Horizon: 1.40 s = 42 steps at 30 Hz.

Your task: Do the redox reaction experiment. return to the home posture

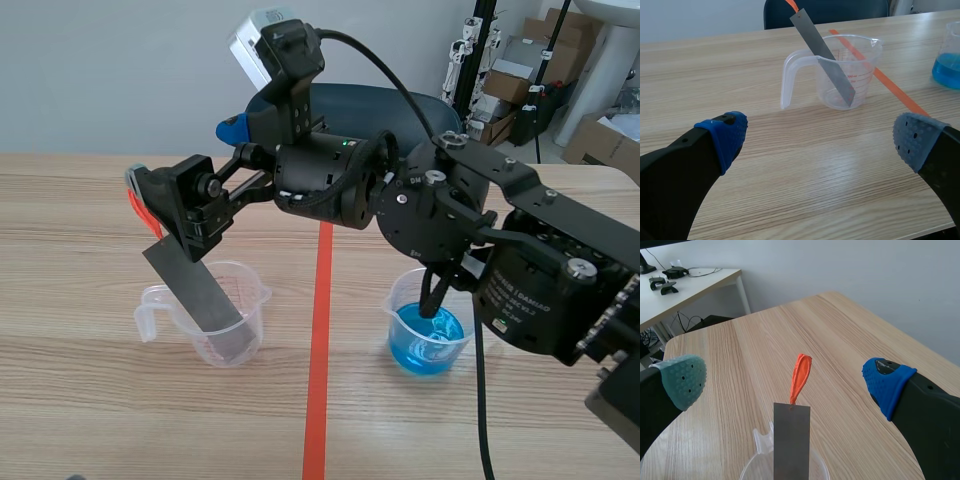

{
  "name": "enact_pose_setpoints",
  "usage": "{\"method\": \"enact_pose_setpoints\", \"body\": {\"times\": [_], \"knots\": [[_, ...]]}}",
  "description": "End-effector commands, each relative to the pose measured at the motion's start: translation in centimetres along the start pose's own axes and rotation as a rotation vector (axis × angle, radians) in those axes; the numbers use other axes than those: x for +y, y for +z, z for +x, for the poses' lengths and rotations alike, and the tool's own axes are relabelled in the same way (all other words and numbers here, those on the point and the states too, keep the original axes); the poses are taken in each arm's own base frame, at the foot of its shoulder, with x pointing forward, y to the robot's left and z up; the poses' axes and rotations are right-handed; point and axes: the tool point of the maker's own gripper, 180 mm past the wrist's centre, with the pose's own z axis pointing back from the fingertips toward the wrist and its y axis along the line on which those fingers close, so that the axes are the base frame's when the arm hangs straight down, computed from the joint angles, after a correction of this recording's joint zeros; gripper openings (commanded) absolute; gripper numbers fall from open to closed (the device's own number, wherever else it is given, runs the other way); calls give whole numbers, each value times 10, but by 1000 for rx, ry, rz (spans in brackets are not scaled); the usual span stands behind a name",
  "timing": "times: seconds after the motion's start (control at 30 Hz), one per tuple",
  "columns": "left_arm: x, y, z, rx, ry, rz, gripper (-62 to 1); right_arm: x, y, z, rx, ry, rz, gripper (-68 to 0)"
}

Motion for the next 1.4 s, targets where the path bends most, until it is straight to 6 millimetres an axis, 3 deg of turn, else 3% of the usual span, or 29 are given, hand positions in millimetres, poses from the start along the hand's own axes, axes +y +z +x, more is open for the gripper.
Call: {"method": "enact_pose_setpoints", "body": {"times": [0.0, 1.0, 1.37], "knots": [[0, 0, 6, -23, 3, 2, 6, -3, 0, 16, -44, 13, -1, 4], [5, 0, 6, -23, -55, 31, 6, -3, 0, 16, -42, 14, -2, 4], [9, 1, 5, -11, -100, 54, 6, -20, 24, 16, -46, 62, -30, 4]]}}
